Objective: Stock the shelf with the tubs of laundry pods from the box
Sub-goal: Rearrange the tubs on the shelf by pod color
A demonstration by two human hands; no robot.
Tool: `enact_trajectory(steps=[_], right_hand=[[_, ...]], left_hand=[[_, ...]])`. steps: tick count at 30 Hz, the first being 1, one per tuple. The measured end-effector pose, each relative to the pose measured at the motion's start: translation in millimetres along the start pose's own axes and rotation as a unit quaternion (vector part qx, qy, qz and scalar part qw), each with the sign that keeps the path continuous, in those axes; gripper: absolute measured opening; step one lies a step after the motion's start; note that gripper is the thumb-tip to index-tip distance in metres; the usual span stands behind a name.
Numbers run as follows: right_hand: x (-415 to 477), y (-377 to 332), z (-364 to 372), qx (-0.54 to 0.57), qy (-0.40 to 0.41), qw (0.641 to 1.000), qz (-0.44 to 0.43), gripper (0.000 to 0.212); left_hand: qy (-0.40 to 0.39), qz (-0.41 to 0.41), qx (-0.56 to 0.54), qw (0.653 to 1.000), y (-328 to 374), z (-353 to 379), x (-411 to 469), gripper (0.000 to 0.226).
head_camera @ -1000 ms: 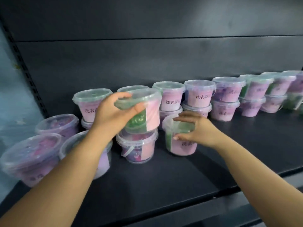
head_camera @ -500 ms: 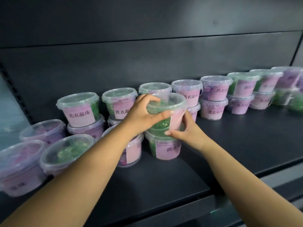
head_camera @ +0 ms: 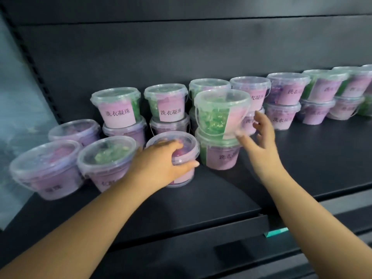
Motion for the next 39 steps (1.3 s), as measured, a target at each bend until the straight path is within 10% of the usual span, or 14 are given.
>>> enact_trajectory(steps=[4, 14, 21, 39], right_hand=[[-21.9, -33.3, 6.7, 0.074, 0.029, 0.994, -0.081, 0.039], [-89.1, -54.4, 118.5, 0.088, -0.388, 0.917, 0.010, 0.036], [-48.1, -89.2, 172.4, -0.136, -0.280, 0.919, -0.244, 0.050], [-39.0, -56.3, 220.2, -0.245, -0.255, 0.880, -0.318, 0.061]], left_hand=[[0.020, 0.053, -0.088, 0.995, -3.0, -9.1, -22.6, 0.058], [-0.023, 0.095, -0.143, 0.985, -60.2, -58.6, -119.2, 0.055], [0.114, -0.043, -0.038, 0.992, -100.9, -90.8, -167.1, 0.077], [0.078, -0.170, -0.149, 0.971, -148.0, -98.1, -171.0, 0.051]])
Point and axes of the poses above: each hand's wrist, its own x-axis towards the middle knuckle, its own z-axis out of the palm, y = z × x, the point moved 4 cm from there along x, towards the middle knuckle, and after that the axes turned 5 degrees about -x, right-handed, at the moved point
